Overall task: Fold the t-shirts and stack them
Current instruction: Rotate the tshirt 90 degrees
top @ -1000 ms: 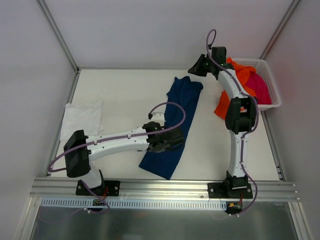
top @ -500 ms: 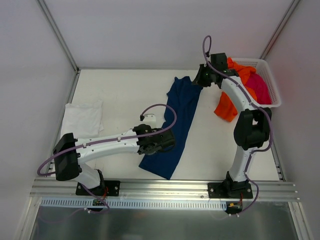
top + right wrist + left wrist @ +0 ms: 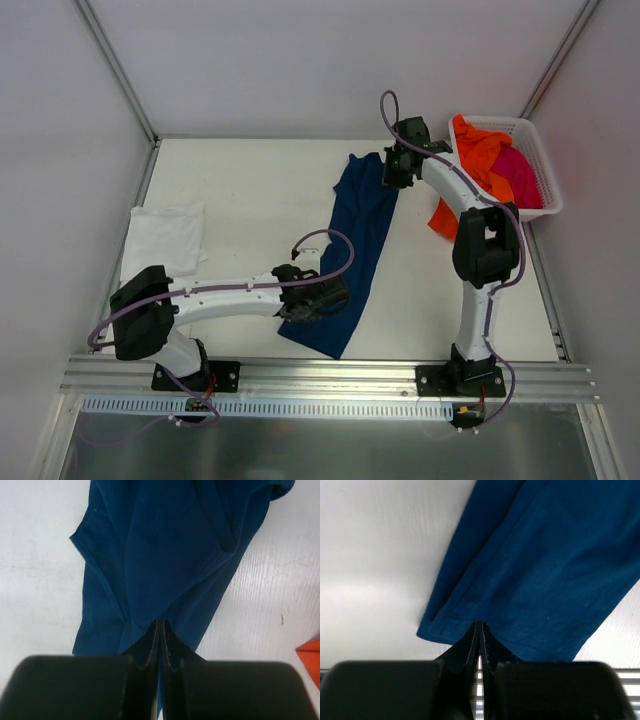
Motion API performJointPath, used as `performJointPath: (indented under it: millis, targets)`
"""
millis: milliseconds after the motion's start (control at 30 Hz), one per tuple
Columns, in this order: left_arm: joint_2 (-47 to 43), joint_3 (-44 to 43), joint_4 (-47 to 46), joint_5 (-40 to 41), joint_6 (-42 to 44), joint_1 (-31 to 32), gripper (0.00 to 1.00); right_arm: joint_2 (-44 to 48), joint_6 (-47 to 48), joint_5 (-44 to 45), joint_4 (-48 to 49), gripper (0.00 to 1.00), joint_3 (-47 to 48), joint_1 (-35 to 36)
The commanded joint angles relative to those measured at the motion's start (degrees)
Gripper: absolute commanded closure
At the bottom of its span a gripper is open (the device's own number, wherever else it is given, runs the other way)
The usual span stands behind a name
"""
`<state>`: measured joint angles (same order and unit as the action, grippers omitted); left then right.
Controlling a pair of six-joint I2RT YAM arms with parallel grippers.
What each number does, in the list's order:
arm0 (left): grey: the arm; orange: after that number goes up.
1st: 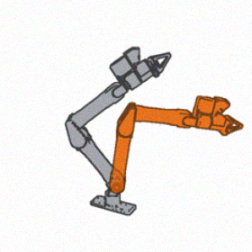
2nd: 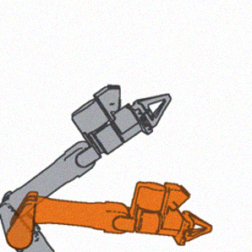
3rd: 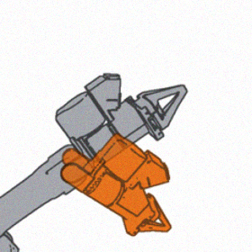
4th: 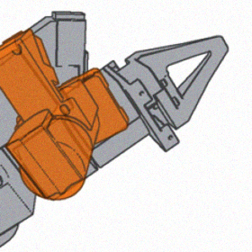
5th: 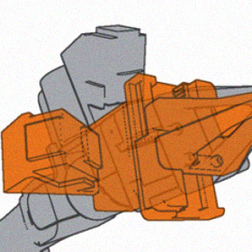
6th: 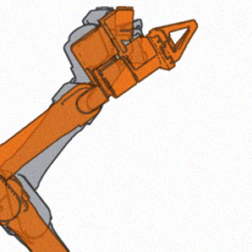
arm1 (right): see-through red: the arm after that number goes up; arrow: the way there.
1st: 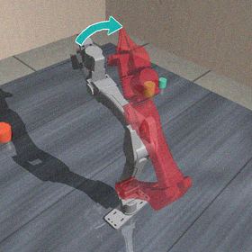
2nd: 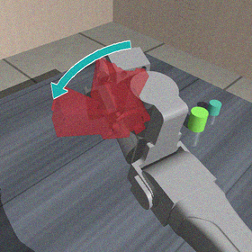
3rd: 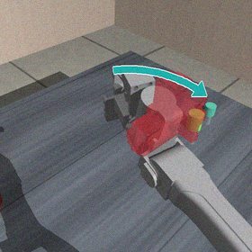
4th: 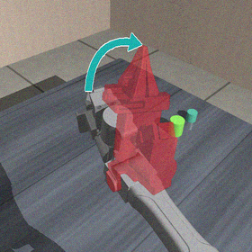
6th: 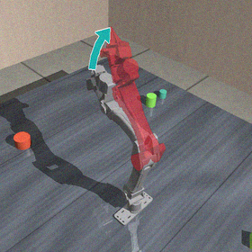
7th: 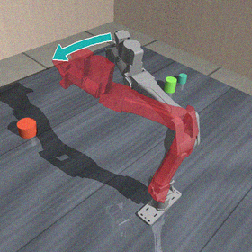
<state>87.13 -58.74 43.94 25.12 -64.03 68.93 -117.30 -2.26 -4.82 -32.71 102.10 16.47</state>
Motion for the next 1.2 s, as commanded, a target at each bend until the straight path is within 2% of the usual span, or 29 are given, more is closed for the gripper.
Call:
performJointPath:
  millis: [0,300,600,1167]
  targets:
    - [1.1,2.0,-7.4,-3.8,2.6,0.1,1.00,-4.3,1.1,3.7,-3.8,0.99,5.7,1.0]
    - [4.6,2.1,-9.8,-8.3,2.9,0.4,1.00,-14.1,1.6,8.9,-10.0,1.00,17.2,1.5]
    - [5.9,2.1,-9.9,-10.6,1.5,1.3,1.00,-21.8,1.6,10.6,-13.8,0.99,25.8,2.3]
    - [9.5,0.1,-11.1,-13.8,-2.3,4.5,1.00,-26.3,0.7,9.6,-13.9,1.00,30.8,3.1]
